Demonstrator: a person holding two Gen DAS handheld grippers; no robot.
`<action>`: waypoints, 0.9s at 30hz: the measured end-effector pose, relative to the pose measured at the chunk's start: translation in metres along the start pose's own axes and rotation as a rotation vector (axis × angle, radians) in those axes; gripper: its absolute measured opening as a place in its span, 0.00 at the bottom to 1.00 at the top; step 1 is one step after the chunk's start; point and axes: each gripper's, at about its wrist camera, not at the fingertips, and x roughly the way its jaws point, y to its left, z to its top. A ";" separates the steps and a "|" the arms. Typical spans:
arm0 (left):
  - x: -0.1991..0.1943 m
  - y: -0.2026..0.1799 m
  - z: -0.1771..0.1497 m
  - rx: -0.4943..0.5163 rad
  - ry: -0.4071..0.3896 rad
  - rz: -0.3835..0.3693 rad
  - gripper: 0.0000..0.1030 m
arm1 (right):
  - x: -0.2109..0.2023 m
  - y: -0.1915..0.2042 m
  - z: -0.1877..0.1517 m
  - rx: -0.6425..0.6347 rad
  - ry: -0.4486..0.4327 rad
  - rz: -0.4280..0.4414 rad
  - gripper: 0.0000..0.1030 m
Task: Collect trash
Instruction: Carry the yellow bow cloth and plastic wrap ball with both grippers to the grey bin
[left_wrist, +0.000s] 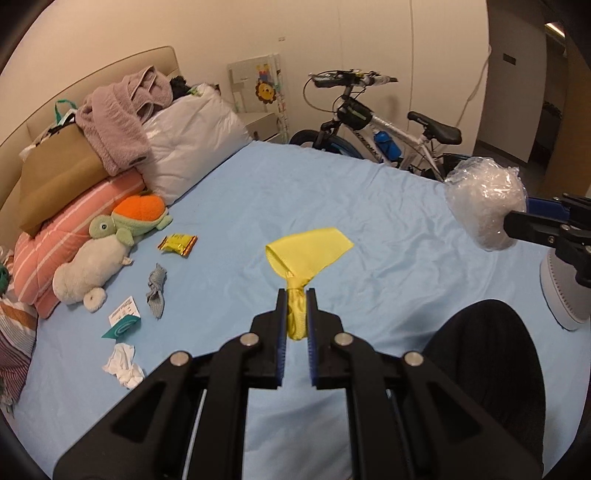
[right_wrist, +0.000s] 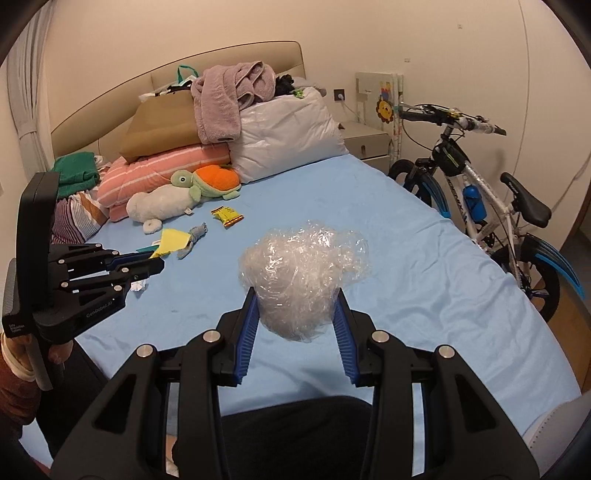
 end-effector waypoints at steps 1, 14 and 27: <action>-0.009 -0.009 0.003 0.019 -0.013 -0.011 0.10 | -0.017 -0.008 -0.004 0.015 -0.004 -0.011 0.36; -0.083 -0.148 0.052 0.280 -0.093 -0.184 0.10 | -0.205 -0.099 -0.054 0.183 -0.102 -0.243 0.36; -0.141 -0.294 0.105 0.509 -0.192 -0.400 0.10 | -0.350 -0.156 -0.097 0.314 -0.188 -0.491 0.36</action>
